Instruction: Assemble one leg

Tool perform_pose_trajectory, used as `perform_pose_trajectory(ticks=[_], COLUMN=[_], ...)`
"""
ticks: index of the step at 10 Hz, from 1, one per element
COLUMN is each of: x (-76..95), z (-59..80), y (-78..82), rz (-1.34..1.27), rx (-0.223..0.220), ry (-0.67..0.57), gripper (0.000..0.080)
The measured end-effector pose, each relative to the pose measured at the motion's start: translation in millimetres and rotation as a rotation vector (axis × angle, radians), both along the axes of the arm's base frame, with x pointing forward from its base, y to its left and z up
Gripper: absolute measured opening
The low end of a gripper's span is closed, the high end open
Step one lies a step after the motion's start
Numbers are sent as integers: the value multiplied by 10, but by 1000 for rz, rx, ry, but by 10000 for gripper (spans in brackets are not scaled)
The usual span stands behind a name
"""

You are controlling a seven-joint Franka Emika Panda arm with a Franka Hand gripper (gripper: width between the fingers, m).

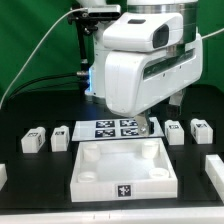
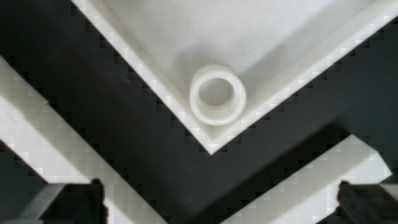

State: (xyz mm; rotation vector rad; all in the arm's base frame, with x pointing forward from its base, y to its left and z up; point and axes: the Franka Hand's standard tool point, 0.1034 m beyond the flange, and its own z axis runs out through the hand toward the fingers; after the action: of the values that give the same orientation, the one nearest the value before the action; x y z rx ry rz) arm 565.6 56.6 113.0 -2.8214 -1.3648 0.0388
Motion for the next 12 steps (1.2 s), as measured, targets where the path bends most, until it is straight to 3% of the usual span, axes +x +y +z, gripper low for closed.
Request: perform_pose_trajectory(ticks=[6, 7, 9, 11, 12], x=[-5, -115, -555, -1040, -1180], z=[-5, -36, -110, -289, -388], y=[-4, -40, -191, -482, -572], rz=[43, 91, 326, 608, 660], rx=[1, 3, 5, 15, 23], ry=[1, -9, 4, 5, 15], gripper=[650, 650, 650, 650, 650])
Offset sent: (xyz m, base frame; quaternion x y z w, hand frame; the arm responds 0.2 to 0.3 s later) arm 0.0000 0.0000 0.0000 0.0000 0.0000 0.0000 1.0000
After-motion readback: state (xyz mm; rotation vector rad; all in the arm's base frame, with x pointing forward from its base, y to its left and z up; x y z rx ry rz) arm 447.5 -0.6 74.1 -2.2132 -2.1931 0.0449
